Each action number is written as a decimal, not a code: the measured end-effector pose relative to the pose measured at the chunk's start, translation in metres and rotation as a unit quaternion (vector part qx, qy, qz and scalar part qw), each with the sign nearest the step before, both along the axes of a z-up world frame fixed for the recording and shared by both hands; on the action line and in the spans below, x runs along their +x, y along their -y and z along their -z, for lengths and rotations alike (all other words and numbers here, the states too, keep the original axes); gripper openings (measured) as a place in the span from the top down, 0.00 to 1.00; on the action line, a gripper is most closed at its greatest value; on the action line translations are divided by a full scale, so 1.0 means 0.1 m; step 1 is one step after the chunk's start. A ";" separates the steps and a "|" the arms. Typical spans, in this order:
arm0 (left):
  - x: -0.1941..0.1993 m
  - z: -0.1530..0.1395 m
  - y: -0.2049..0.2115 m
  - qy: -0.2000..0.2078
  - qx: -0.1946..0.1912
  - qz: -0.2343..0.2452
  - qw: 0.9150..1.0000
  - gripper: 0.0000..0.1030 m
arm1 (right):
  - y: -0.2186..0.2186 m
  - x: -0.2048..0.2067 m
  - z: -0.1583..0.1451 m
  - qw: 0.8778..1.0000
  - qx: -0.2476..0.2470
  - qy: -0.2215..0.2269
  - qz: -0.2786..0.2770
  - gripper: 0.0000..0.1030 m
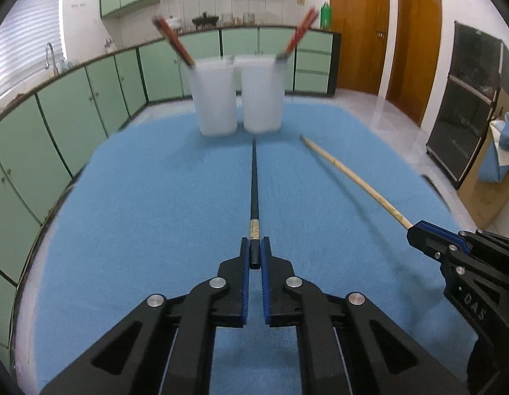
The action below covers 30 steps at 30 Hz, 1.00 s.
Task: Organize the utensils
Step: 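Lift the black chopstick with the right gripper and carry it over the holder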
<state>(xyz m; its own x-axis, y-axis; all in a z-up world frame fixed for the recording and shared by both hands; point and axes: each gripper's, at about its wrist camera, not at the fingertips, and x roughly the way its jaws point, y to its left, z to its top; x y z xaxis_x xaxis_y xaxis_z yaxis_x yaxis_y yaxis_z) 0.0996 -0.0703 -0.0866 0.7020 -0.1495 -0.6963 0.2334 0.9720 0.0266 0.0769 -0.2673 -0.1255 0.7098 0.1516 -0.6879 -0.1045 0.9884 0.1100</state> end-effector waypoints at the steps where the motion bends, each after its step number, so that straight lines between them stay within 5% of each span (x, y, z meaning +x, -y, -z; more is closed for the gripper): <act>1: -0.03 -0.09 -0.02 0.010 -0.002 0.001 1.000 0.94 | 0.02 -0.01 -0.08 1.000 0.002 0.009 0.000 0.94; 13: 0.03 -1.05 -0.21 0.109 -0.039 0.018 0.993 0.94 | 0.18 0.05 -1.03 0.996 0.007 0.090 -0.026 0.94; 30: 0.46 -1.49 -0.22 0.115 -0.078 0.070 0.988 0.94 | 0.16 0.71 -1.89 0.990 0.045 0.099 -0.092 0.94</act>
